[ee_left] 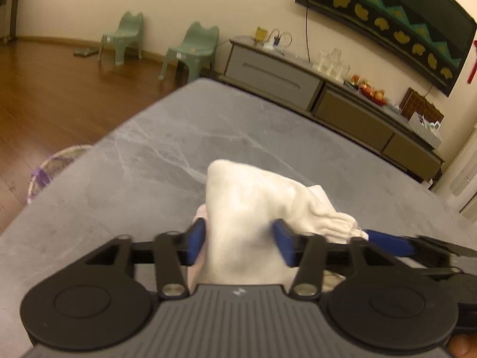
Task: Fold clothes
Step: 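Place the cream bundle on top of the folded pink garment and open both tools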
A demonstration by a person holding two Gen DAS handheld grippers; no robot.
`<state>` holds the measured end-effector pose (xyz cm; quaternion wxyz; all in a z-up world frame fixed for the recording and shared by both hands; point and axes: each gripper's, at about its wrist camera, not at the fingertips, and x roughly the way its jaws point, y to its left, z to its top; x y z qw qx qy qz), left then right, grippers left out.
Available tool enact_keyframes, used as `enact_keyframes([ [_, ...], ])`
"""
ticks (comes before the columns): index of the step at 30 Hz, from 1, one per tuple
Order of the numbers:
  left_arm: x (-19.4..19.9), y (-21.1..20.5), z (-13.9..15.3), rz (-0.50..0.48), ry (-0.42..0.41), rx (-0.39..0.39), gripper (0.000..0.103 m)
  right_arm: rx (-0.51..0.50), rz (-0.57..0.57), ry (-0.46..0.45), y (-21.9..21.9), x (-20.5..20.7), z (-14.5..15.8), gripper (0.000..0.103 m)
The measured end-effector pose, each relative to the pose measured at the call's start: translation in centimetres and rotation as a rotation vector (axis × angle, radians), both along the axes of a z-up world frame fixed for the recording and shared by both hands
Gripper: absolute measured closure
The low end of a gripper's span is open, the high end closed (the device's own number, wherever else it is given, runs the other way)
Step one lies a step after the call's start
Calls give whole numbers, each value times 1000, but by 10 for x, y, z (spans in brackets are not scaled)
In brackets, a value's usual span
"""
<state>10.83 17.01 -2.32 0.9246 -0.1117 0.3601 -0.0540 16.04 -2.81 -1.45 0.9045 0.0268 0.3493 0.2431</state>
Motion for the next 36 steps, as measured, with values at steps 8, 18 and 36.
enact_keyframes([
  [8,-45,-9,18,34,-57,205,13,-133,-105,-56,-19,-58,21,14],
  [18,-102,-20,12,43,-57,17,0,-203,-94,-60,-18,-125,27,9],
  [36,-123,-35,9,9,-102,-11,0,-220,-65,-48,-9,-159,10,9],
])
